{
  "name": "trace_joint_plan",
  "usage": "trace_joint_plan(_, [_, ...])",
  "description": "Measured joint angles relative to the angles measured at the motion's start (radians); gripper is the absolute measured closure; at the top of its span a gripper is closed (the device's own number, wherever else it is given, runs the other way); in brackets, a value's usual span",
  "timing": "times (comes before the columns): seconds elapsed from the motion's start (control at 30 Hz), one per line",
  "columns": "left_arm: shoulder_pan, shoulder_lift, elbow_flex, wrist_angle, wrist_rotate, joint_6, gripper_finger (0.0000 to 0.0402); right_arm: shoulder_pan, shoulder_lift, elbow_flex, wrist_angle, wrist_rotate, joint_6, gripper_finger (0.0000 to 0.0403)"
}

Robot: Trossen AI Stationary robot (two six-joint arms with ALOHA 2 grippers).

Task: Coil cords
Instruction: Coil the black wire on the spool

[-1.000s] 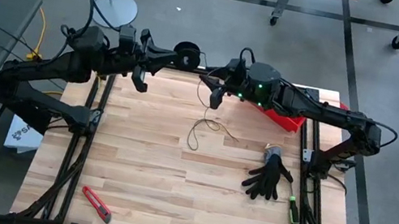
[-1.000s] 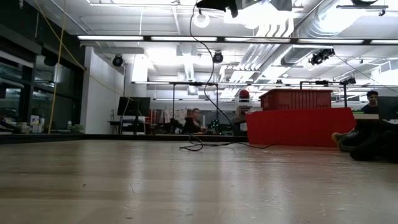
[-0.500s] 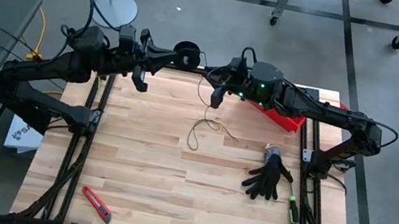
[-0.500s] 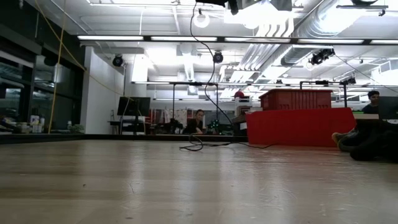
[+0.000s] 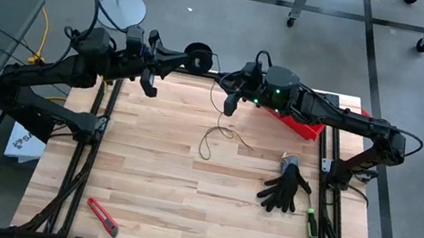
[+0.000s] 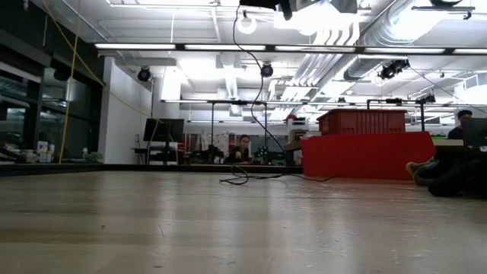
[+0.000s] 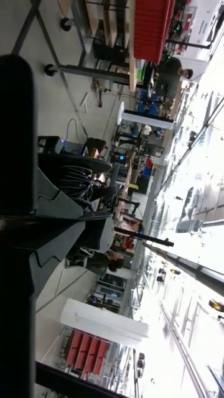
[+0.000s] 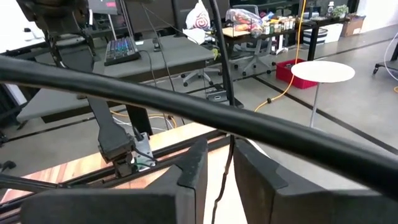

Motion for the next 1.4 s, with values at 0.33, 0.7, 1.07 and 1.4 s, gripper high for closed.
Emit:
trace_joint_plan(0.33, [0.000,-0.001,0.000,0.000,-0.033,0.000,0.0399,0.000,0.000,0.000,-0.004,-0.070,-0.009,0.0395])
trace_joint_plan(0.7, [0.000,-0.014,0.000,0.003,-0.115,0.007,0.0399,0.042,0.000,0.000,-0.005,-0.101,0.024,0.0402])
trace_joint_plan(1.07, [0.002,-0.012,-0.001,0.082,-0.182,-0.085,0.0399,0.095,-0.001,0.000,0.013,-0.100,0.045,0.0403])
trace_joint_plan(1.4, [0.002,0.007,-0.001,0.083,-0.177,-0.147,0.0399,0.105,-0.001,0.000,0.101,-0.160,0.036,0.0403])
